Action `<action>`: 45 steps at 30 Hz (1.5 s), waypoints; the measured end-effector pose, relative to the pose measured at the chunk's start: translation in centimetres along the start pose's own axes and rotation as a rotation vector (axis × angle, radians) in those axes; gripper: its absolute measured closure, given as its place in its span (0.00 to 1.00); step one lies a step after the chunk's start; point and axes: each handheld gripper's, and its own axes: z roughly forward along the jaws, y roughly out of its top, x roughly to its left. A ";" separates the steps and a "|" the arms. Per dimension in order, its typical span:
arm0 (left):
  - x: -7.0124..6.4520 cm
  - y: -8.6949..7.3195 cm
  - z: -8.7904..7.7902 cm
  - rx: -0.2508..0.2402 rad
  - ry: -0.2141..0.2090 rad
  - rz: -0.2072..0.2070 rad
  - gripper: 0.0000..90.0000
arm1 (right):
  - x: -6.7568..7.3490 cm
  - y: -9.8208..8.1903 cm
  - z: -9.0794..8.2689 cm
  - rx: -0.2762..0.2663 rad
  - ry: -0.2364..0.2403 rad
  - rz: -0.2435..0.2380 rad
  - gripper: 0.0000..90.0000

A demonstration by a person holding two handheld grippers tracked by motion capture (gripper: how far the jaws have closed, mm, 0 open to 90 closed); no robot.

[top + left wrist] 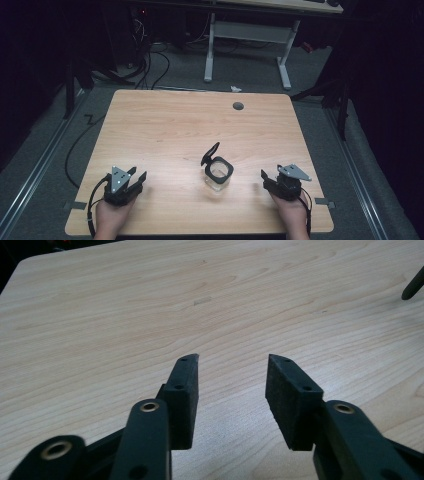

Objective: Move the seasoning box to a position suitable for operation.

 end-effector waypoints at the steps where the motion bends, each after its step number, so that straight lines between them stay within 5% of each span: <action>1: -0.1 -0.1 0.1 0.009 -0.003 -0.004 0.69 | 0.0 0.0 0.1 -0.006 0.014 -0.006 0.54; 5: -0.8 -0.8 0.1 0.044 -0.027 0.026 0.75 | 0.1 -0.4 0.4 0.012 0.056 -0.015 0.67; 11: -1.2 -0.7 0.1 0.036 -0.024 0.023 0.77 | 0.1 -0.5 0.4 -0.001 0.122 0.034 0.66; 15: -1.0 -0.7 0.0 0.030 -0.015 0.036 0.81 | 0.9 -0.4 0.5 -0.002 0.149 0.007 0.73; 21: -0.4 -0.6 -0.3 0.017 0.012 0.028 0.90 | 2.1 -0.1 1.1 0.008 0.213 -0.010 0.99; 28: 0.6 -0.2 -1.6 -0.007 0.064 0.023 1.00 | 3.5 0.7 1.9 -0.010 0.254 -0.036 1.00; 45: 1.3 -0.2 -2.9 -0.011 0.089 0.002 0.91 | 5.8 1.3 3.6 0.015 0.336 -0.103 1.00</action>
